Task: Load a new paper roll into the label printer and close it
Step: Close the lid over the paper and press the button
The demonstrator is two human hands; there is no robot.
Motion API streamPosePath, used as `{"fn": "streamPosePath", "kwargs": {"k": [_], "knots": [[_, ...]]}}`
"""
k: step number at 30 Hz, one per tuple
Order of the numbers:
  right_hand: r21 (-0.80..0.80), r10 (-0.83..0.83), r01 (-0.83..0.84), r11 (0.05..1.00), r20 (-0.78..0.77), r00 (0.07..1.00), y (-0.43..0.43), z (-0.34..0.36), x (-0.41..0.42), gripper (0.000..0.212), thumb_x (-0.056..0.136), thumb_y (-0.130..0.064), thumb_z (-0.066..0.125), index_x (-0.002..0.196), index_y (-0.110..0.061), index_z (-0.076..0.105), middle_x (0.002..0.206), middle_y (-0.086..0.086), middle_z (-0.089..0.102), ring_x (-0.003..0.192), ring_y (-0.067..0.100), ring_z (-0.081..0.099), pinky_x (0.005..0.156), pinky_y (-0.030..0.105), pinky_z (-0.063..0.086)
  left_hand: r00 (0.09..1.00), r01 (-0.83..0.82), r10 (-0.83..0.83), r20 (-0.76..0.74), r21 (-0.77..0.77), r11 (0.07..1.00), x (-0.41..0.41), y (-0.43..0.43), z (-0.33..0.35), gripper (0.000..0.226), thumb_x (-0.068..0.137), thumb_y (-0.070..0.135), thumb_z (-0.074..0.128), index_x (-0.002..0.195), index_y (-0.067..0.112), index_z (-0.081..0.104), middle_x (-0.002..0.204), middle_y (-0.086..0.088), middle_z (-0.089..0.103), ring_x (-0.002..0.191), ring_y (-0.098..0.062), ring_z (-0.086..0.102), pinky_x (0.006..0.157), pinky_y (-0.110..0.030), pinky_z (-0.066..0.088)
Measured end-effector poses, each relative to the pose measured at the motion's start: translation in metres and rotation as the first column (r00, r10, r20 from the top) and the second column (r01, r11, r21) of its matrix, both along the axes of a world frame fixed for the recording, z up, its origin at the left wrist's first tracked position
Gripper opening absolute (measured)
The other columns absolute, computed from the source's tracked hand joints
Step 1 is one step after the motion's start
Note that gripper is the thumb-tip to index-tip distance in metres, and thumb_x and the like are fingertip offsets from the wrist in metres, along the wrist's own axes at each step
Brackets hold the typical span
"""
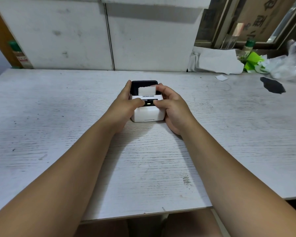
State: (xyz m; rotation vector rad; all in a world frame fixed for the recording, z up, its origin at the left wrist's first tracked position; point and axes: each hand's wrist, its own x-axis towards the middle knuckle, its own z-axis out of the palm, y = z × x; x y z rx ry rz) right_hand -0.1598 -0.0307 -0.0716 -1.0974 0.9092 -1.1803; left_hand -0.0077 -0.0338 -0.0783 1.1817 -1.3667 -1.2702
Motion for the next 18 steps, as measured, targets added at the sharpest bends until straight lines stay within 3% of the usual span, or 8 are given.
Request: {"fn": "streamPosePath", "kwargs": {"k": [6,11,18], "knots": [[-0.003,-0.008,0.008,1.0,-0.029,1.0,0.0021,0.0025,0.0003,0.044,0.084,0.016,0.046,0.108,-0.017,0.062,0.156,0.004,0.03,0.136,0.01,0.037,0.106,0.031,0.04,1.0,-0.001,0.001,0.017,0.002,1.0,-0.0004,-0.0009,-0.0008,0.055,0.073,0.014,0.056,0.126,0.029,0.051,0.125,-0.013,0.061,0.114,-0.034,0.06,0.102,-0.055,0.042],[0.005,-0.022,0.022,1.0,-0.039,0.999,0.0033,0.0034,0.0009,0.044,0.084,0.015,0.046,0.111,-0.016,0.061,0.155,0.003,0.031,0.13,0.008,0.04,0.101,0.028,0.042,1.0,-0.002,0.002,0.006,-0.008,1.0,0.0,-0.0007,0.0,0.052,0.073,0.014,0.056,0.122,0.031,0.054,0.126,-0.012,0.062,0.117,-0.034,0.059,0.102,-0.056,0.041],[0.004,-0.019,0.019,1.0,-0.032,0.999,0.0041,0.0042,0.001,0.043,0.085,0.015,0.046,0.112,-0.015,0.061,0.154,0.002,0.034,0.123,0.005,0.043,0.089,0.019,0.046,0.999,0.011,-0.012,-0.04,-0.022,1.0,-0.0014,0.0013,0.0019,0.044,0.073,0.013,0.054,0.112,0.035,0.057,0.123,-0.012,0.063,0.099,-0.022,0.061,0.083,-0.044,0.041]]}}
